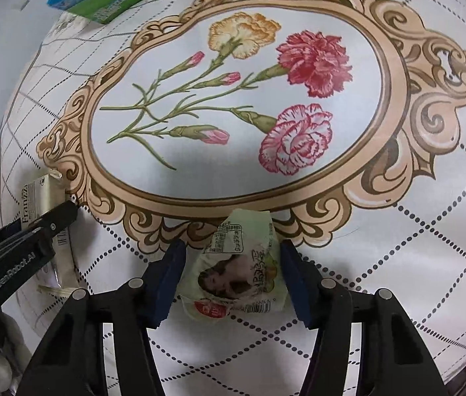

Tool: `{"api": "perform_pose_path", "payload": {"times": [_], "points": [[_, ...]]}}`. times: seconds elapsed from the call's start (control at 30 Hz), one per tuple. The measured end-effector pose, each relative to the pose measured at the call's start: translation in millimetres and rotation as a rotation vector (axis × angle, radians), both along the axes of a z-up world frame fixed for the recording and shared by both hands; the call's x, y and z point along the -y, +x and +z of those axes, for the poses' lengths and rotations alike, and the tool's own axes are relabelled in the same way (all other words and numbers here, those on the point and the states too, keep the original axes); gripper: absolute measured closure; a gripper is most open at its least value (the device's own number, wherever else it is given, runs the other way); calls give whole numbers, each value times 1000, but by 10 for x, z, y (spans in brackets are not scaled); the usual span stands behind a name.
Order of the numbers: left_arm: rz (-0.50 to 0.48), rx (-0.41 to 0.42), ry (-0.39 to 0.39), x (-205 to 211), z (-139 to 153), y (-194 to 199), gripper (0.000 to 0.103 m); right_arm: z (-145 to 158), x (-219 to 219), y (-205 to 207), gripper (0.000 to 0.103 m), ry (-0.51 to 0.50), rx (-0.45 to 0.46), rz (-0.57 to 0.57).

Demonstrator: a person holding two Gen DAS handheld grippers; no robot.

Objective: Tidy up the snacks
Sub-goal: 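Carry both packs into the box and open both tools to release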

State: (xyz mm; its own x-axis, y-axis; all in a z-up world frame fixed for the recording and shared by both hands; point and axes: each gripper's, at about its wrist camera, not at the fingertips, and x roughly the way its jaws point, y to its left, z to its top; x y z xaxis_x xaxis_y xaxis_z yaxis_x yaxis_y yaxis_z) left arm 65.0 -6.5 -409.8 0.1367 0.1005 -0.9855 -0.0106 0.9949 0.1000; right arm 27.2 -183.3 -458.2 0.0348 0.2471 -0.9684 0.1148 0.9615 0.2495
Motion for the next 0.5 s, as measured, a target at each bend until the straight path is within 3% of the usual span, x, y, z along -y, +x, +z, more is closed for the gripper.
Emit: {"api": "perform_pose_path", "payload": {"times": [0.13,0.27,0.5], "points": [[21,28,-67,24,305,-126,48,182,-63,-17,43,46,16,12],[37,94,-162,34,782,20,48,638,60,176,43,78,93,27],[-40,268,-246,98,1761,982,47,1648,288,1011,43,102,281,40]]}}
